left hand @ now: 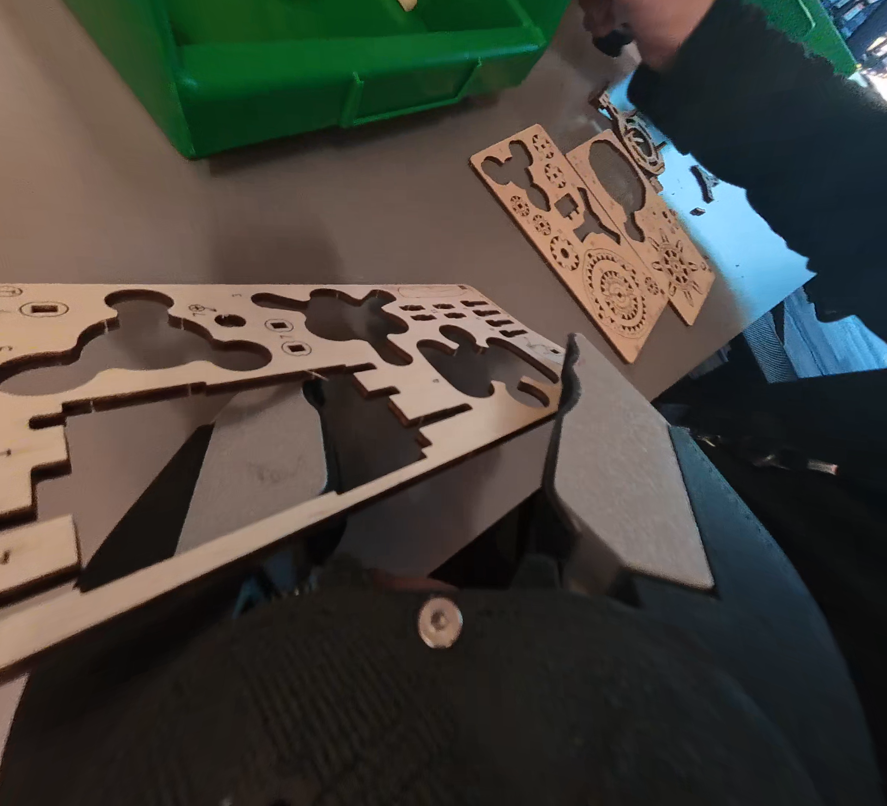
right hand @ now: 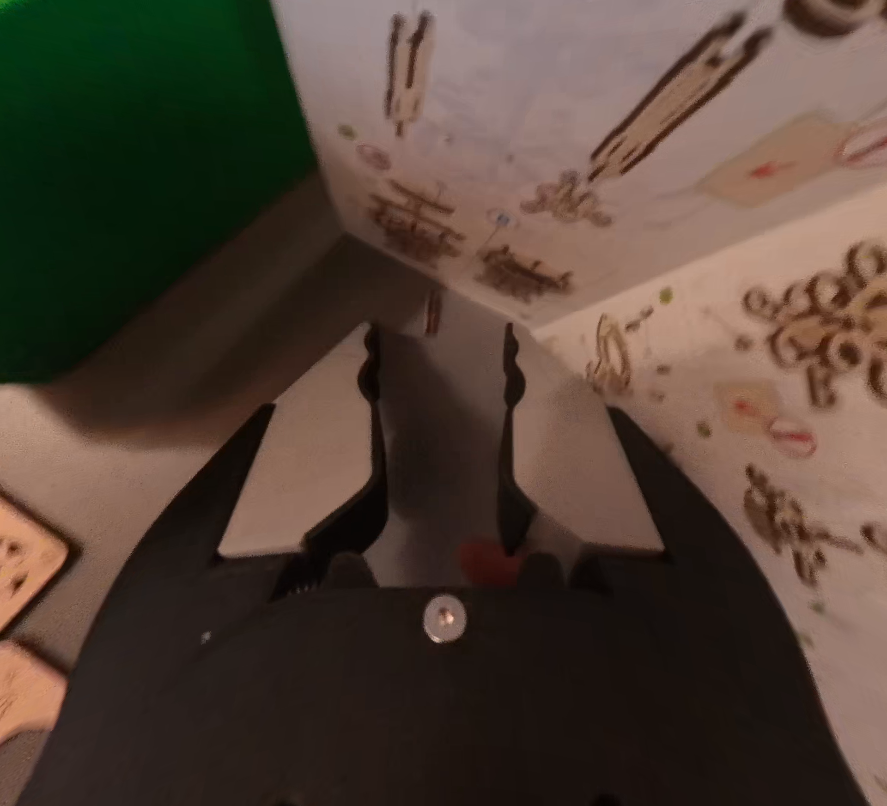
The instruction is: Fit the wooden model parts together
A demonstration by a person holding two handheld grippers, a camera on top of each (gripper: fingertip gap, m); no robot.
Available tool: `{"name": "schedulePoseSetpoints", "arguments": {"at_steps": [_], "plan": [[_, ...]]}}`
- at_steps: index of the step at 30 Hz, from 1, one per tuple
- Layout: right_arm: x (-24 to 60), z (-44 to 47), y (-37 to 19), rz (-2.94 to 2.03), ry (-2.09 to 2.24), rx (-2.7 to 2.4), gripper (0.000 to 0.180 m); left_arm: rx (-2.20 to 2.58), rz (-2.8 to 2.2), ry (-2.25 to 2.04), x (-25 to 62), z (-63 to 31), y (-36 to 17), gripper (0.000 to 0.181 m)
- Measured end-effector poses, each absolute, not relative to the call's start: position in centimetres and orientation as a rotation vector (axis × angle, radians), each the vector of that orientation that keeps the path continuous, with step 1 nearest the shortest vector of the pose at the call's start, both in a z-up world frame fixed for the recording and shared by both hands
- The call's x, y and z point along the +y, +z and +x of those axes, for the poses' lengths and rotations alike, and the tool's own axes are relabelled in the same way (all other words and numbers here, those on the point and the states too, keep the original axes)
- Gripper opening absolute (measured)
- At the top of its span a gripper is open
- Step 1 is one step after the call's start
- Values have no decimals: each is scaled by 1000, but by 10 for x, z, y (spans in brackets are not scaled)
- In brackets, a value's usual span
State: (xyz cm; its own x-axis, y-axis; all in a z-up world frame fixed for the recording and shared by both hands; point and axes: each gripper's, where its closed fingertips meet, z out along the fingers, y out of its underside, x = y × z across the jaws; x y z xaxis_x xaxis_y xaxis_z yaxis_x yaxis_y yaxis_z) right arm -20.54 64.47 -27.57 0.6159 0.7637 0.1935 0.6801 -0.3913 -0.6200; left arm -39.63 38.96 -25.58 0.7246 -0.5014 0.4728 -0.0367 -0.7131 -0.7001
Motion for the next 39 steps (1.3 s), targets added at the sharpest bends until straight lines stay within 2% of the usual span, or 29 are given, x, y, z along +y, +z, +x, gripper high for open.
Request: {"name": "schedulePoseSetpoints", "arguments": {"at_steps": [2,4,7,13,19,22,29,31,33,35,36,39], "plan": [[652,-210,-277,-2172,179,-1123,32,410,-2218,-907,388,-395,-255,100],[650,-211,-280,-2197,218,-1148,0,418,-2202,-944,388,-391,-253,100],[625,-196,-280,-2257,246,-1212,0,441,-2185,-951,386,-388,-253,99],[537,-106,-253,-2253,175,-1236,0,479,-2160,-941,390,-381,-253,89],[436,-56,-248,-2230,393,-1166,0,549,-2165,-999,385,-357,-253,86],[428,-50,-263,-2236,442,-1138,3,530,-2184,-1039,384,-352,-253,82],[428,-39,-253,-2191,436,-1145,38,470,-2295,-867,380,-379,-258,87],[427,-36,-251,-2180,435,-1151,39,515,-2313,-869,380,-374,-255,97],[419,-44,-244,-2184,629,-1117,35,590,-2308,-1039,373,-358,-247,96],[418,-43,-240,-2212,776,-1067,42,557,-2334,-997,386,-365,-248,95],[418,-41,-242,-2217,776,-1082,48,578,-2346,-948,389,-369,-249,93],[427,-28,-237,-2143,632,-1074,49,668,-2395,-843,382,-374,-255,93]]}}
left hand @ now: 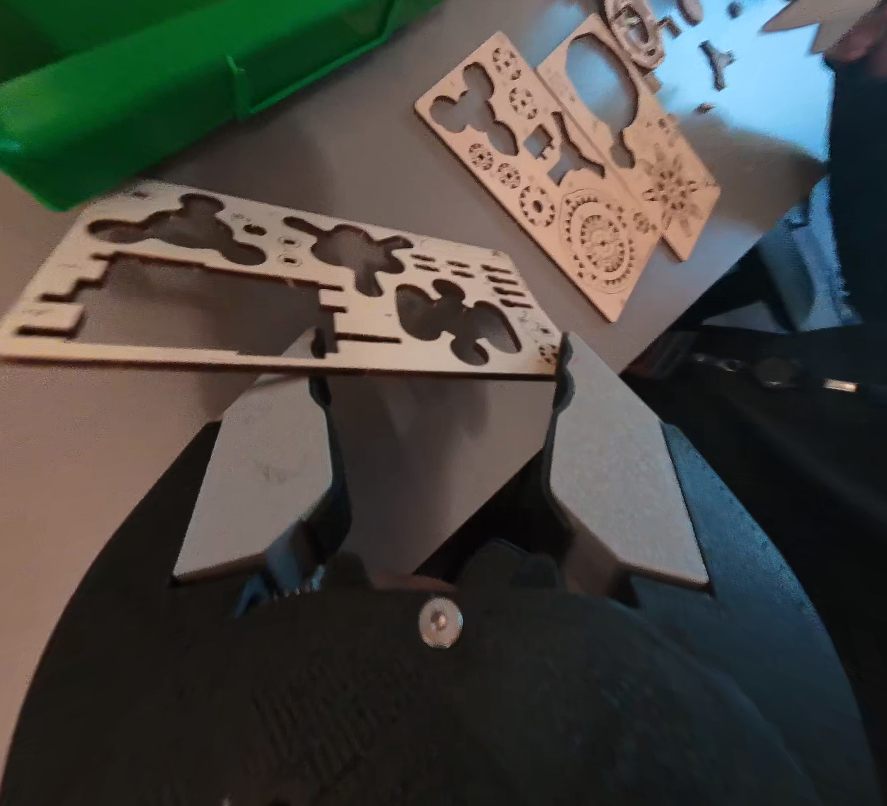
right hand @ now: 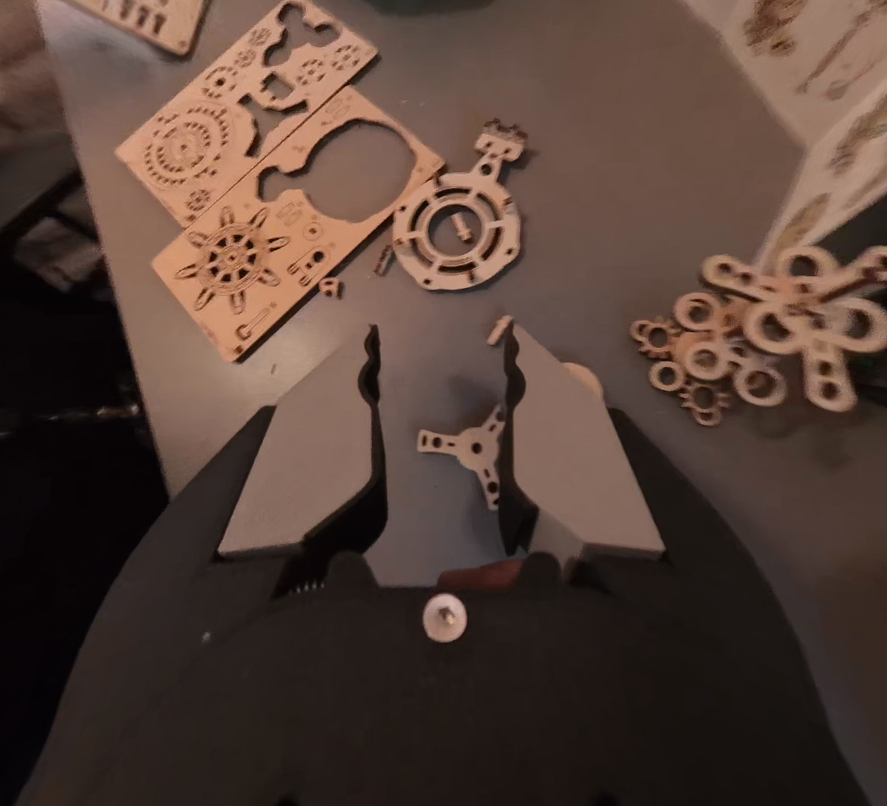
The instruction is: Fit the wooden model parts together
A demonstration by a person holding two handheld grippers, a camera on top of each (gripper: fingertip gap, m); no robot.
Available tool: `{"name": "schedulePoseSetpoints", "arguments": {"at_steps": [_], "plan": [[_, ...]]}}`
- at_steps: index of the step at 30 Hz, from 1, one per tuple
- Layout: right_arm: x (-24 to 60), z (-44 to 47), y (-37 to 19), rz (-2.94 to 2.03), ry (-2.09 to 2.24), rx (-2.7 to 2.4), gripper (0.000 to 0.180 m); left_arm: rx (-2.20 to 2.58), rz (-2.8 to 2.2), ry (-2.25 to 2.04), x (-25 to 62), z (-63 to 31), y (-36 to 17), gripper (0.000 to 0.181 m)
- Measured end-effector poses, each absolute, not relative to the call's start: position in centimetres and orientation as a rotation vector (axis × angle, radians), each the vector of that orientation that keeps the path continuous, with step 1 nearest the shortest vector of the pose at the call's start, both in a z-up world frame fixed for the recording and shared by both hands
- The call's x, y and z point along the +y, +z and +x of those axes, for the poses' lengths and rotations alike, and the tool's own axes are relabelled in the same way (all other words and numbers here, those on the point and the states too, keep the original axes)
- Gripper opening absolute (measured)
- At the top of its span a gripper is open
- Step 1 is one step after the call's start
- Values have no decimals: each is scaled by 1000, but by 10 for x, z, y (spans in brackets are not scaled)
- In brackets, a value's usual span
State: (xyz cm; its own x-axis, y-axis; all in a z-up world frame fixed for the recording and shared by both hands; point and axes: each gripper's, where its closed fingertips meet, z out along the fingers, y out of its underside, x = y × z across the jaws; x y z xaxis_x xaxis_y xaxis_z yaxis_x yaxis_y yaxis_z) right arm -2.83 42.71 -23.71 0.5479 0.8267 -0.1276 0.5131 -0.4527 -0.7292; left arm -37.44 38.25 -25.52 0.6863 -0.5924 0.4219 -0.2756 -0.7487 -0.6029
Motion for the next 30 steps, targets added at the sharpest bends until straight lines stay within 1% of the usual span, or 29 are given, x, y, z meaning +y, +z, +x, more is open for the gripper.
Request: {"name": "schedulePoseSetpoints", "arguments": {"at_steps": [4,5,6,8,12,15,18,22,24,26,28,30], "plan": [[412,-38,-215,-2050,878,-1037,45,587,-2405,-695,388,-395,-253,92],[405,-41,-218,-2035,880,-1089,39,576,-2410,-668,387,-401,-253,93],[399,-42,-225,-2035,832,-1149,32,570,-2421,-631,385,-408,-253,93],[393,-42,-242,-2051,691,-1236,26,549,-2452,-535,380,-425,-256,94],[395,-29,-251,-2104,563,-1220,25,479,-2395,-435,377,-443,-238,89],[391,-24,-243,-2078,610,-1182,26,586,-2233,-646,367,-387,-211,84],[380,-34,-243,-2049,698,-1209,28,794,-2126,-815,358,-301,-205,82],[365,-60,-257,-2046,730,-1305,28,1126,-2046,-926,348,-190,-217,78],[363,-71,-265,-2056,695,-1349,28,1273,-2053,-872,349,-157,-235,78],[362,-83,-273,-2066,686,-1374,25,1355,-2103,-777,356,-144,-258,77],[363,-97,-278,-2055,689,-1388,23,1383,-2156,-696,364,-146,-276,72],[364,-109,-277,-2030,696,-1411,21,1344,-2153,-654,373,-154,-277,48]]}}
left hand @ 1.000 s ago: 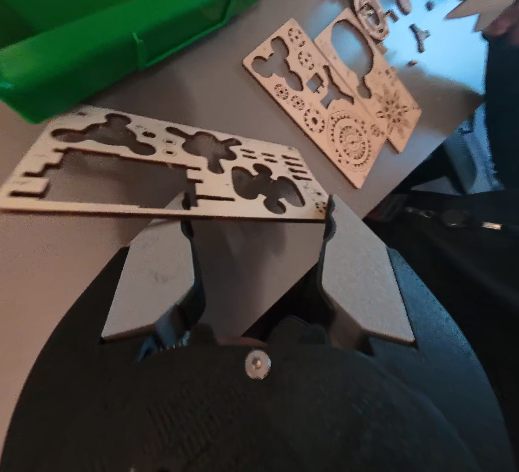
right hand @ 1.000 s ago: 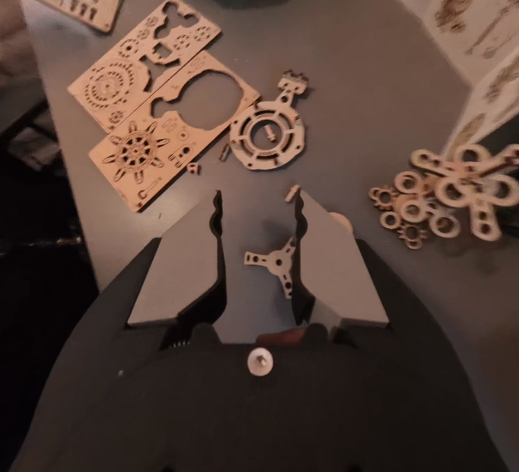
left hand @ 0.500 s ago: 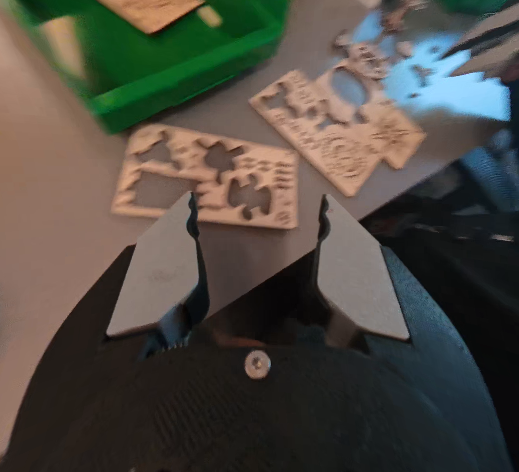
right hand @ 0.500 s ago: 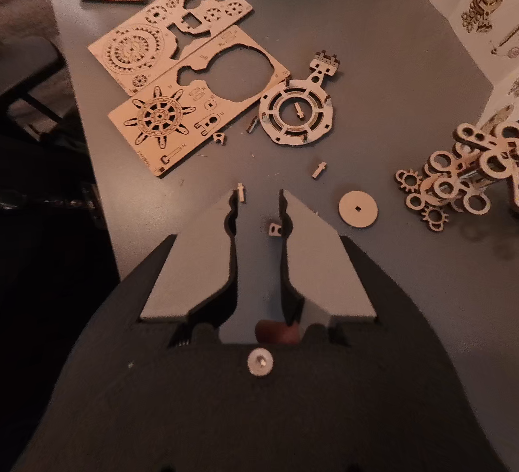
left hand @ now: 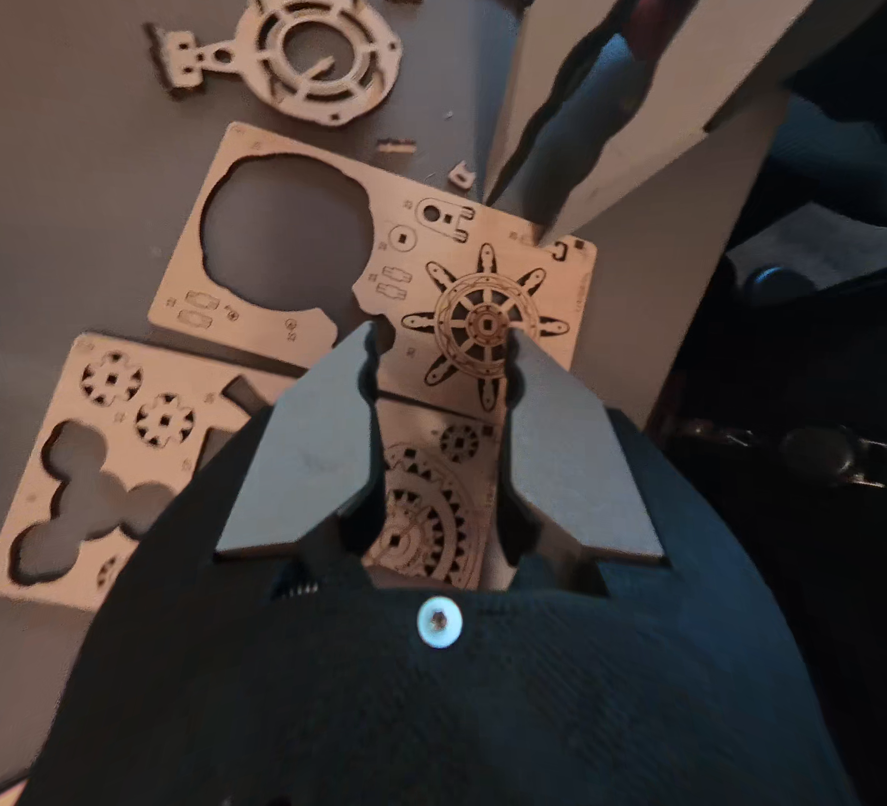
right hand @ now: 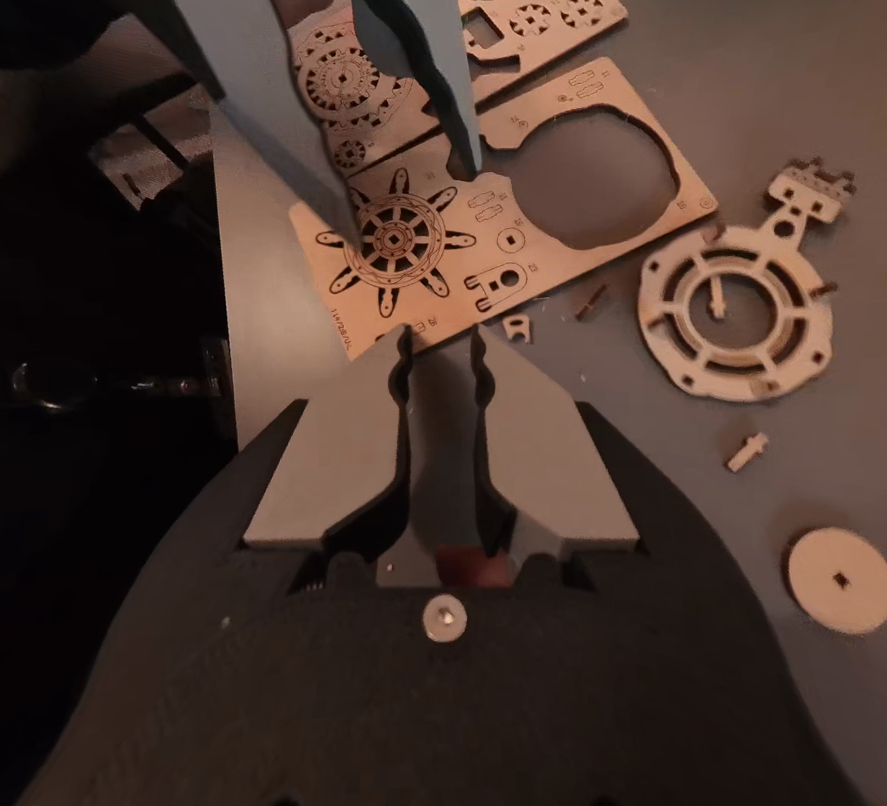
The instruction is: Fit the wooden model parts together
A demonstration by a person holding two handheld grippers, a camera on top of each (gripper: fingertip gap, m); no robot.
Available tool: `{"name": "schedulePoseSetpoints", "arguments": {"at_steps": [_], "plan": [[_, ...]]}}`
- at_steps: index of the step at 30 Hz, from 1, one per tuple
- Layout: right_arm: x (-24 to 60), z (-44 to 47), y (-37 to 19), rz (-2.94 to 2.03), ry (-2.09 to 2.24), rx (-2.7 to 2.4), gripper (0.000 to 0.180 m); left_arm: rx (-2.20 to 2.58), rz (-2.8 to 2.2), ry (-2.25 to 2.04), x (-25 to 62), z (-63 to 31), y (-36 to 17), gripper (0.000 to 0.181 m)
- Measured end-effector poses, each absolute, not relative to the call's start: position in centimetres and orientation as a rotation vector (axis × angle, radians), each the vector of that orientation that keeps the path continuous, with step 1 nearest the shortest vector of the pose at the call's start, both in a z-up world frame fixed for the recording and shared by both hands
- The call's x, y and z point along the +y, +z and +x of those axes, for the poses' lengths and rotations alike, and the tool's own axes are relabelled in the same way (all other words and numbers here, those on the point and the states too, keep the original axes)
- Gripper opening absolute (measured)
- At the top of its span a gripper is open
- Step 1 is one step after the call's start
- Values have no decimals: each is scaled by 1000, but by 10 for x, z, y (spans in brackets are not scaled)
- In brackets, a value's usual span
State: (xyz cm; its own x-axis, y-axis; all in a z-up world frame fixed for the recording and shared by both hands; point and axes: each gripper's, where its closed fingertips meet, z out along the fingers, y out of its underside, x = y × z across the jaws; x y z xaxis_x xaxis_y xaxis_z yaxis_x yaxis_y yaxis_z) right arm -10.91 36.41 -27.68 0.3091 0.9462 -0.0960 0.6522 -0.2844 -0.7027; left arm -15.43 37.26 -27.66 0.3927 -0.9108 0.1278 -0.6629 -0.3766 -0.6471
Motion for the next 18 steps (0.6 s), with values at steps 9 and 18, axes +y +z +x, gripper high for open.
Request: {"name": "schedulePoseSetpoints", "arguments": {"at_steps": [9,18], "plan": [[390,-93,-262,-2009,607,-1394,28,1274,-2222,-687,375,-191,-277,20],[391,-101,-279,-2007,486,-1492,5,1222,-2188,-747,371,-187,-275,35]]}}
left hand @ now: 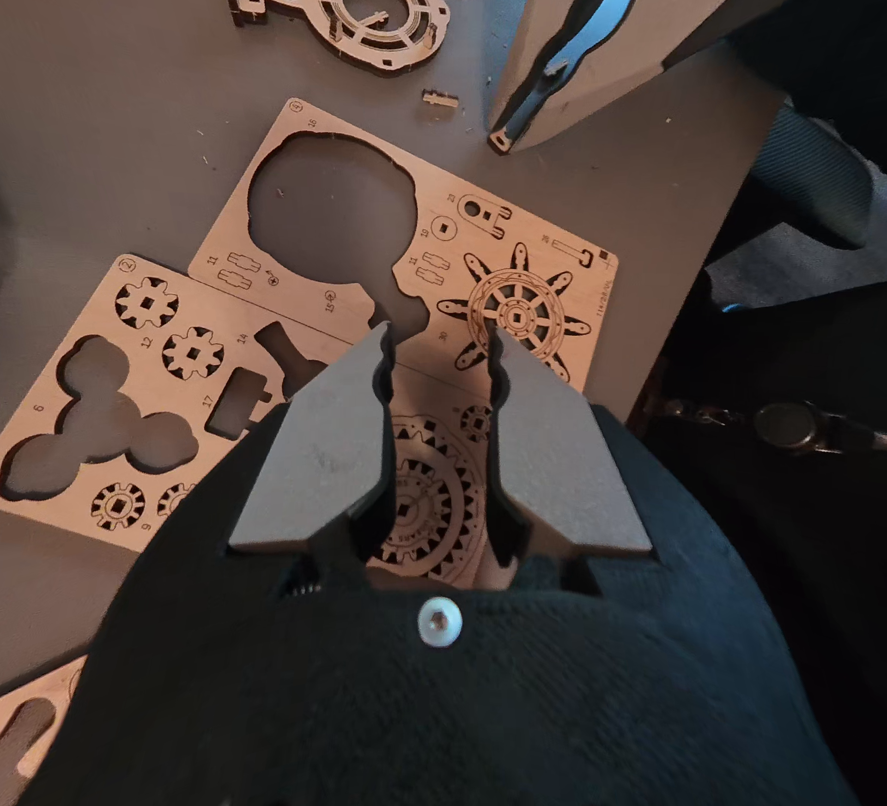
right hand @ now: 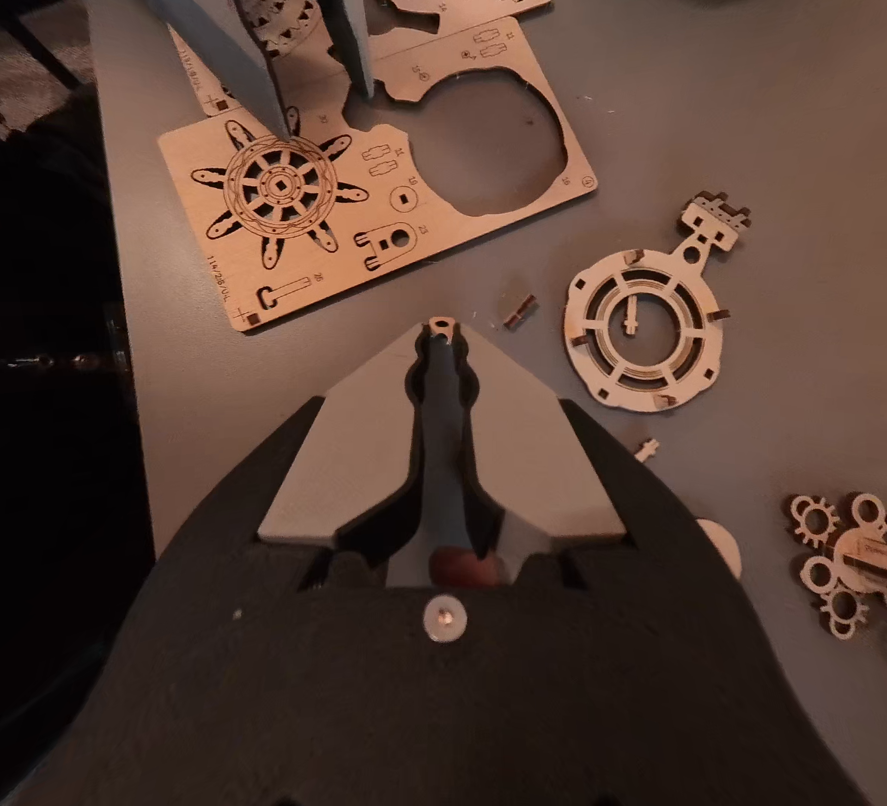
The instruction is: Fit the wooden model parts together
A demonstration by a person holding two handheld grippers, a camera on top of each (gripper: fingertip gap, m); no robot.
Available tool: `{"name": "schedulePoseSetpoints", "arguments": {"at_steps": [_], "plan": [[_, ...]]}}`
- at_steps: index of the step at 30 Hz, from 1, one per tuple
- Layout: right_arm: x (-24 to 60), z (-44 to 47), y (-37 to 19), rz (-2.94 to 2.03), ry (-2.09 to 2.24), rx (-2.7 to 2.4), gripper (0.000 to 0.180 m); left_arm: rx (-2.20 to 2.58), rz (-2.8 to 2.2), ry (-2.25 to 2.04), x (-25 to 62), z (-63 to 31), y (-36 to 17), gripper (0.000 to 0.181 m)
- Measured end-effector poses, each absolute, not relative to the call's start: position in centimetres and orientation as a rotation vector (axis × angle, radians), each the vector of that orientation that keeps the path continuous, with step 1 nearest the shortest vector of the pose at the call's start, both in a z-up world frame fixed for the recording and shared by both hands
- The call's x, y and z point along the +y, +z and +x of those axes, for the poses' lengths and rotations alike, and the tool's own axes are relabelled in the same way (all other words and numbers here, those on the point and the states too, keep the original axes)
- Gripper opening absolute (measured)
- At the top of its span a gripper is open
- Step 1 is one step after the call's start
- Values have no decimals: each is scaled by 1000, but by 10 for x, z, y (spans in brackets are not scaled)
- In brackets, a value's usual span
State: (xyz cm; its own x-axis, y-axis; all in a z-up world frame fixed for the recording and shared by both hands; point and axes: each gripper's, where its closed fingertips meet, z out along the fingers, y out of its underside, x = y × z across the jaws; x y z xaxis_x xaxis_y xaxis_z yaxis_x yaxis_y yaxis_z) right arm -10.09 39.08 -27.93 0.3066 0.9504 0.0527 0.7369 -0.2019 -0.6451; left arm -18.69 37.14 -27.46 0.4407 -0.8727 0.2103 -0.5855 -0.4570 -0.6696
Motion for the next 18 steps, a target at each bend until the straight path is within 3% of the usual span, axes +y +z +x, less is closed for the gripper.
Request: {"name": "schedulePoseSetpoints", "arguments": {"at_steps": [5,11,15,18], "plan": [[385,-61,-259,-2038,436,-1378,5,1215,-2170,-767,370,-186,-273,40],[412,110,-237,-2227,114,-937,6,1179,-2140,-796,370,-182,-271,50],[425,141,-277,-2311,145,-853,27,1178,-2139,-784,370,-181,-271,51],[433,133,-262,-2238,98,-831,41,1151,-2117,-778,371,-182,-264,57]]}}
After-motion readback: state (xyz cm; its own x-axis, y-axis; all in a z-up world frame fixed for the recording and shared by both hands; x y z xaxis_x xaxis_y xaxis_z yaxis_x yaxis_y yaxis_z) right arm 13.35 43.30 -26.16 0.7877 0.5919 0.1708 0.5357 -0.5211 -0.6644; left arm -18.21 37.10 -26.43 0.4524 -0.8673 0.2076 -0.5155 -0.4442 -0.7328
